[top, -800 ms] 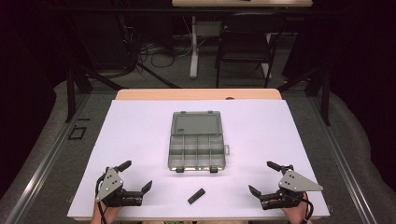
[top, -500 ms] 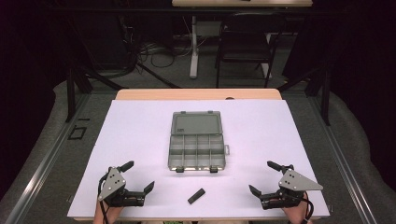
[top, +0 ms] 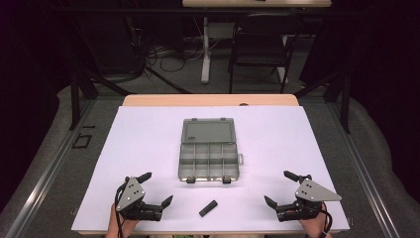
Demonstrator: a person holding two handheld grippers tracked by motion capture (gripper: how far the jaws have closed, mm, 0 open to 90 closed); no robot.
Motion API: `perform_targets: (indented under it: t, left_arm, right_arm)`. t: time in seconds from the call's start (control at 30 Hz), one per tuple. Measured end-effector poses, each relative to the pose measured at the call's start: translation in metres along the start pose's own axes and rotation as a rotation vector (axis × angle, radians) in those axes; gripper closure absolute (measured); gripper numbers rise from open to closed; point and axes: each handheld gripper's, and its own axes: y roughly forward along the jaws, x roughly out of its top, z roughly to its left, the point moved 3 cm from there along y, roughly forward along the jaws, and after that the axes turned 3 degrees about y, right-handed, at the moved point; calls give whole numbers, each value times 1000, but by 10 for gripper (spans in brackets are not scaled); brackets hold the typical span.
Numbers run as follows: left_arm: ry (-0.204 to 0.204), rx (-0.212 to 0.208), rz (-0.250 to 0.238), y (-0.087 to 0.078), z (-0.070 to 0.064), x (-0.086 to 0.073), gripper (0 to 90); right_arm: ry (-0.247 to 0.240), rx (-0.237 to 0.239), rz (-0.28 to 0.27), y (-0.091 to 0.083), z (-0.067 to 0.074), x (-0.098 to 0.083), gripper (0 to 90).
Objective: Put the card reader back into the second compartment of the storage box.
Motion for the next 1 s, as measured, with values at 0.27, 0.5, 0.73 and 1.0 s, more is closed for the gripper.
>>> perform_targets:
  t: [0.27,0.5,0.73,1.0]
  left_arm:
    - [-10,-5,53,8,-8,5,1]
    - [-11,-1,65,12,-14,8,0]
    - [-12,-8,85,19,-22,11,0]
    - [-1,-23,104,26,-32,13,0]
  right_arm:
    - [6,-2,9,0,-1,-1,0]
    - [4,-3,12,0,-2,-1,0]
    - [7,-7,16,0,-2,-2,1]
    - [6,-10,16,0,-3,-2,3]
